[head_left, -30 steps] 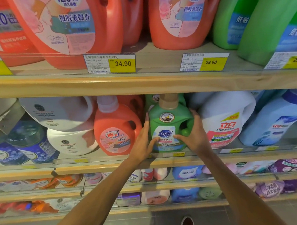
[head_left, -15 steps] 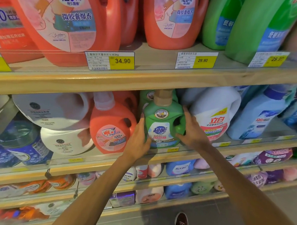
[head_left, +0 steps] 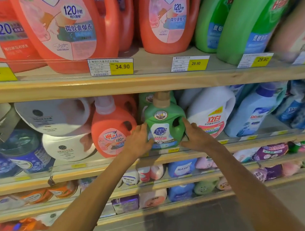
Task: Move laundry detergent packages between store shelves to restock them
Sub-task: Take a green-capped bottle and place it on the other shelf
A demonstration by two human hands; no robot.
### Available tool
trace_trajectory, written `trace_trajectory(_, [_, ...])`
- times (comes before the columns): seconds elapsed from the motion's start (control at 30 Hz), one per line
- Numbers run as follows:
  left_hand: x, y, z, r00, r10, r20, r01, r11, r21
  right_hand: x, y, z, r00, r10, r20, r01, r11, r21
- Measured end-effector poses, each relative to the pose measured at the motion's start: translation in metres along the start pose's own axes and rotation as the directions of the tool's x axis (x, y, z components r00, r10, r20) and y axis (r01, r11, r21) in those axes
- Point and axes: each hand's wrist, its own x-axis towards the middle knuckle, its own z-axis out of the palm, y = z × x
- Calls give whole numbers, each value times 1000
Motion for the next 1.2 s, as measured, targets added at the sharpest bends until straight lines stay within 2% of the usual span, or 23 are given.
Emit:
trace_trajectory(0.13, [-18,15,-1,996,-33,79,20,987,162,-13,6,2,983,49,177,-29,993,-112])
trace_trajectory(0.2, [-29,25,-1,990,-44,133,8,966,258,-20,14,2,973,63,220,-31,989,-147])
trace_trajectory(0.4, [-47,55,-13,972,-104,208,-5,884,467,-53,37,-17,987,62,151,-31,979,-200])
trace_trajectory(0.63, [-62,102,-22,992,-25,127,-42,865,501,-104,60,-46,991,81,108,-53,969,-243])
trace_trajectory(0.93, [-90,173,-18,997,39,64,-65,876,477,-165,84,-85,995,75,63,-59,975,-215])
trace_trajectory(1.2, [-114,238,-5,990,106,88,-135,874,467,-207,105,-114,997,76,6,-72,968,-240])
